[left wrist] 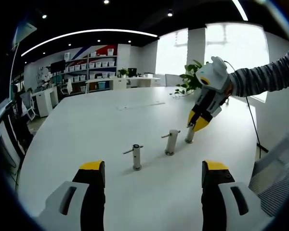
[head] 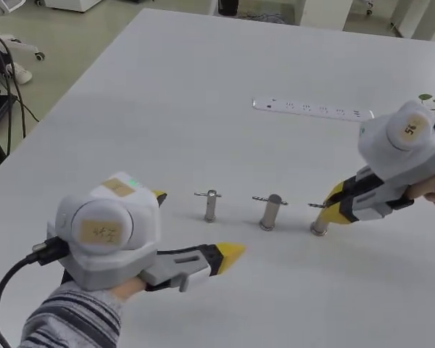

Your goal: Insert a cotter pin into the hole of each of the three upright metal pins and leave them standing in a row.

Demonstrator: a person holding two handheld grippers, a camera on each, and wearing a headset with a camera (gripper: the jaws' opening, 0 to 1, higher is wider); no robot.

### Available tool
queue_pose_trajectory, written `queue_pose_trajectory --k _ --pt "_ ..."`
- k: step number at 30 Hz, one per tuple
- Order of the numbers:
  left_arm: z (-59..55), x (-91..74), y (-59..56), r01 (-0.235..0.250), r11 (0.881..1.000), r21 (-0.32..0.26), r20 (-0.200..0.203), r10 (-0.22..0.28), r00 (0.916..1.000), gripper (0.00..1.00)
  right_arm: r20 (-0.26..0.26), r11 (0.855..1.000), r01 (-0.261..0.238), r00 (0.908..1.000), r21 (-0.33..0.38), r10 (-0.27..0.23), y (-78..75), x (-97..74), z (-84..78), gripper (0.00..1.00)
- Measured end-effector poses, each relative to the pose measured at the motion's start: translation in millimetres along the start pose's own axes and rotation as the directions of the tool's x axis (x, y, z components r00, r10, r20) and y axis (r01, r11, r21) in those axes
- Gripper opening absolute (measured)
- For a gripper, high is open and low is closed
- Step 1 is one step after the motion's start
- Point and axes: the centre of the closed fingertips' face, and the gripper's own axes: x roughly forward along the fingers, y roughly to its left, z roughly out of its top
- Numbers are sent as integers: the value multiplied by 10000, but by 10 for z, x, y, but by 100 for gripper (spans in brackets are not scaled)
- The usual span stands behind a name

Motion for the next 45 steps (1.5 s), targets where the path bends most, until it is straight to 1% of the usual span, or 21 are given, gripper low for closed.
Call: queue_pose_trajectory --k 6,8,9,12,15,19,21,22,25,27,29,30,31,34,35,36,38,39,40,42,45 --pt "-11 18 -3 -51 9999 159 -104 53 9999 82 -174 9999 -97 9998 -135 95 -2 5 2 9" --pt "-8 21 0 -63 9998 177 -93 65 9999 83 -11 9982 -9 10000 -604 9 2 0 32 9" --pt "-6 22 0 -60 9998 178 -89 62 9999 83 -1 9986 34 10000 -522 -34 9 -3 32 10" --pt "-9 23 -1 -82 9998 204 -125 84 9999 85 208 9988 338 9992 -366 -330 -11 -48 65 12" --pt "-8 33 -2 -118 9997 196 -136 121 9998 87 714 9975 633 9956 -324 -609 2 -116 125 16" --pt "-13 50 -16 -127 9997 230 -185 131 9997 91 898 9931 1075 9906 -463 -1030 63 -197 99 21" --pt "-12 53 -26 -133 9995 283 -202 139 9997 93 1203 9894 1440 9827 -172 -1409 93 -254 98 23" --pt "-4 53 -19 -175 9994 293 -170 180 9997 93 1547 9849 1730 9731 -11 -1708 106 -292 115 25" --pt "39 46 8 -343 9993 160 122 341 9993 97 2207 9738 2025 9500 1033 -2210 144 -365 130 33" --pt "19 33 33 -477 9988 63 81 476 9988 97 2535 9560 2169 9308 1974 -2635 176 -426 107 38" --pt "2 30 56 -578 9983 28 93 578 9983 99 2779 9310 2358 9082 2785 -3131 191 -490 82 42" --pt "-10 24 60 -617 9981 -19 63 617 9981 99 3028 9180 2358 8925 3189 -3345 212 -525 85 43" --pt "-23 20 62 -653 9978 -63 30 653 9979 99 3184 9075 2284 8826 3526 -3459 233 -544 88 44" --pt "-139 -23 52 -825 9964 -175 -363 819 9960 99 3495 8613 1977 8538 4680 -3859 294 -605 76 51" --pt "-144 -27 50 -842 9963 -189 -391 834 9957 99 3611 8455 1917 8407 4984 -4034 316 -627 80 53" --pt "-144 -32 46 -852 9962 -204 -388 843 9957 99 3643 8364 1902 8344 5140 -4137 331 -637 76 56" --pt "-156 -41 36 -850 9959 -299 -461 836 9954 99 3573 8067 1967 8201 5573 -4469 362 -640 43 61" --pt "-157 -50 33 -876 9956 -344 -463 860 9952 99 3610 7930 1995 8082 5756 -4653 368 -643 43 63" --pt "-148 -68 20 -882 9953 -404 -398 866 9955 99 3780 7755 1907 7873 6018 -4870 386 -651 55 65" --pt "-120 -91 14 -956 9930 -690 -155 947 9954 98 3835 7475 1788 7686 6398 -5120 423 -655 32 67" --pt "-100 -112 35 -1095 9865 -1216 181 1125 9935 96 3704 7224 2118 7443 6583 -5557 445 -685 -28 71"
